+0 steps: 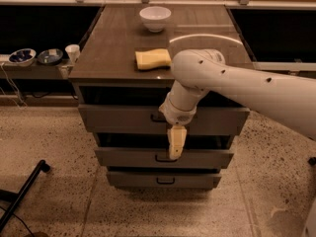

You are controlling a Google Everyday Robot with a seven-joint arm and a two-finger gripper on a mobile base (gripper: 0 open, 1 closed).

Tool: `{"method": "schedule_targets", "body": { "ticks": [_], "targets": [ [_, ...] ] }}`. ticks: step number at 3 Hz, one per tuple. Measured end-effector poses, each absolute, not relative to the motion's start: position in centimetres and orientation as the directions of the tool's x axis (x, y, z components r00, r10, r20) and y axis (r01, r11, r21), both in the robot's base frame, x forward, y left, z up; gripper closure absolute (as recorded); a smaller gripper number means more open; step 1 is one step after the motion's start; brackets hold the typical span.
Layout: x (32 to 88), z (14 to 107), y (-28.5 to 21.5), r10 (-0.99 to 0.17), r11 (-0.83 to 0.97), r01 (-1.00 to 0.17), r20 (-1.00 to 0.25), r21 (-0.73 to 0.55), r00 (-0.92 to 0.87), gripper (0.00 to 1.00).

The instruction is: Open top drawer

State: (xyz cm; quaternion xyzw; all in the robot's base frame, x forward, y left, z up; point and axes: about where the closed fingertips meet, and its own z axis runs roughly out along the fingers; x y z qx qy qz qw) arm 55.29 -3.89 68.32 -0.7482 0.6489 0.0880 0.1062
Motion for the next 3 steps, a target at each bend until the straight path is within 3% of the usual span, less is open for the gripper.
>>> {"method": "schedule_targets", "body": {
  "ticks": [3],
  "targets": [
    [56.3,65.6,-4.1,-0.966,-0.151,-0.989,-0.214,0.009,0.145,0.0]
  ]
}}
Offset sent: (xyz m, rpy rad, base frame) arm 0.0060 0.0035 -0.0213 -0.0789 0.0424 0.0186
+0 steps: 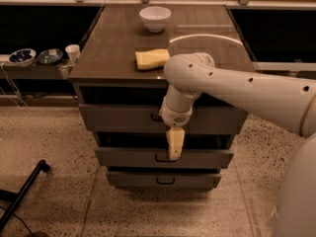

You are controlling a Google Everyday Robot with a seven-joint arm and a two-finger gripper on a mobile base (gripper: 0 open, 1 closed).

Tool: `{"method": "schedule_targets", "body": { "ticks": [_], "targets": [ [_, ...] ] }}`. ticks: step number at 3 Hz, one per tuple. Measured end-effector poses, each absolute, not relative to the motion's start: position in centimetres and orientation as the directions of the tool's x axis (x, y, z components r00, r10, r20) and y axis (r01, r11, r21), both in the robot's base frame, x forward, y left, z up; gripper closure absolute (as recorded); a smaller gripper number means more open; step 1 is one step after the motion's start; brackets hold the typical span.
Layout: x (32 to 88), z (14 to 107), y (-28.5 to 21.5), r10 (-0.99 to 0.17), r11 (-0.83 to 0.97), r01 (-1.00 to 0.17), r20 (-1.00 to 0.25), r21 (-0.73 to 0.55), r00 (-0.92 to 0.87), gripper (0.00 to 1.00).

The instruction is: Open top drawer

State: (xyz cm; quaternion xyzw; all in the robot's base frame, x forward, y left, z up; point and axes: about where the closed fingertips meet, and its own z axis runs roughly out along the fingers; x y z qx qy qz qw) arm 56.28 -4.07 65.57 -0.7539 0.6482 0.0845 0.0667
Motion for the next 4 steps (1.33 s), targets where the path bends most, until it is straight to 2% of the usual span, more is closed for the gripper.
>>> {"method": "schedule_targets", "body": {
  "ticks": [1,2,3,4],
  "targets": [
    [56.85,65.3,-4.23,-0.967,-0.155,-0.988,-0.208,0.018,0.148,0.15],
    [57.09,65.08,-4.27,-0.967,-0.159,-0.987,-0.206,0.027,0.15,0.16],
    [57.02,65.02,-4.21,-0.967,-0.162,-0.986,-0.205,0.031,0.153,0.28],
    [56.44,65.04,-3.9,-0.966,-0.175,-0.984,-0.199,0.04,0.164,0.29]
  ]
}}
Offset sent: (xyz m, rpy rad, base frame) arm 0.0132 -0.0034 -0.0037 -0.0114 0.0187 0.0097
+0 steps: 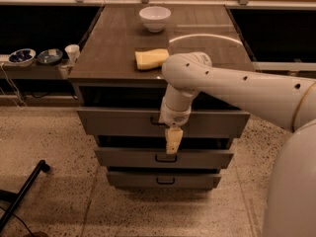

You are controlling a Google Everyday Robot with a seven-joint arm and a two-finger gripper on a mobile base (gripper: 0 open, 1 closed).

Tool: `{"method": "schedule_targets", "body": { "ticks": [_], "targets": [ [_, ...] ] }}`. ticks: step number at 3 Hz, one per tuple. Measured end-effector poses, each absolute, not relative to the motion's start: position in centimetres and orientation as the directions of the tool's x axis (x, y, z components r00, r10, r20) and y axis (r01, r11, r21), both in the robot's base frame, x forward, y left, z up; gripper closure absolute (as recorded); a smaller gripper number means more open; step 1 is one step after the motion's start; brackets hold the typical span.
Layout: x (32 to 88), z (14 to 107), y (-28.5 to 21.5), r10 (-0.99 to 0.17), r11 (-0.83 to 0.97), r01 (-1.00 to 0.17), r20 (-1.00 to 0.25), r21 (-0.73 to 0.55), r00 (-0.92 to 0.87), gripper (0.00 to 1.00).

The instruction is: Open top drawer

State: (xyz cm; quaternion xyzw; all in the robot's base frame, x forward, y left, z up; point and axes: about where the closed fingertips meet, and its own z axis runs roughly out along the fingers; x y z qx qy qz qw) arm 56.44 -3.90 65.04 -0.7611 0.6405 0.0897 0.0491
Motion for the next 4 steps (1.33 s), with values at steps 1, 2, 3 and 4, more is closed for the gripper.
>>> {"method": "schedule_targets", "body": {
  "ticks": [1,2,3,4],
  "targets": [
    [55.7,65.4,-3.5,-0.966,-0.185,-0.982,-0.193,0.042,0.174,0.27],
    [54.3,66.0,-3.2,-0.967,-0.189,-0.981,-0.181,0.039,0.179,0.28],
    [53.0,66.0,-3.1,-0.967,-0.192,-0.98,-0.178,0.049,0.18,0.28],
    [51.9,65.7,-3.1,-0.966,-0.194,-0.979,-0.186,0.068,0.179,0.3]
  ]
}}
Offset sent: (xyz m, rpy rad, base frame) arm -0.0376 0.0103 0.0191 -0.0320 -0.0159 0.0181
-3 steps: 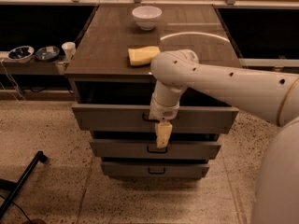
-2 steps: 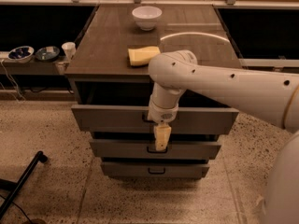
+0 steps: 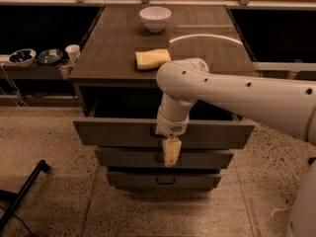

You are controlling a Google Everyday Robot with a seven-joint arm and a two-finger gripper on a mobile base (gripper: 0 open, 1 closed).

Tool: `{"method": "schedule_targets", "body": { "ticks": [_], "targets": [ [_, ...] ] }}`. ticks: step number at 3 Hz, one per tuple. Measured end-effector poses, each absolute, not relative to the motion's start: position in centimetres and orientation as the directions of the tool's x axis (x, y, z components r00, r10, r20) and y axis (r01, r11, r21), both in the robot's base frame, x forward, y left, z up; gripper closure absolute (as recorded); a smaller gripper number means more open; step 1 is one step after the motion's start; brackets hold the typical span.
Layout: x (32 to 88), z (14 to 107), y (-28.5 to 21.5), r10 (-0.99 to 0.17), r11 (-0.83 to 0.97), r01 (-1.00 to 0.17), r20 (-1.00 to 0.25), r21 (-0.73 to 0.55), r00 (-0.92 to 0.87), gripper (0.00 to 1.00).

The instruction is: Open top drawer

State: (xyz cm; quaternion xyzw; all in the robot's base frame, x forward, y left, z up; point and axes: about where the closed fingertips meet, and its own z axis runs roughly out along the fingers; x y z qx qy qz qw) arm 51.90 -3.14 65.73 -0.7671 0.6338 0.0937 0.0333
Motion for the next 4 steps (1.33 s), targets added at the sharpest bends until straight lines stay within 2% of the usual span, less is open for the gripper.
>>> {"method": "schedule_targets", "body": {
  "ticks": [2,4],
  "targets": [
    [49.0,65.7,-3.8,-0.964,-0.184,-0.978,-0.214,0.101,0.159,0.29],
    [43.9,65.2,-5.6,-0.965,-0.142,-0.978,-0.239,0.15,0.104,0.3]
  ]
}}
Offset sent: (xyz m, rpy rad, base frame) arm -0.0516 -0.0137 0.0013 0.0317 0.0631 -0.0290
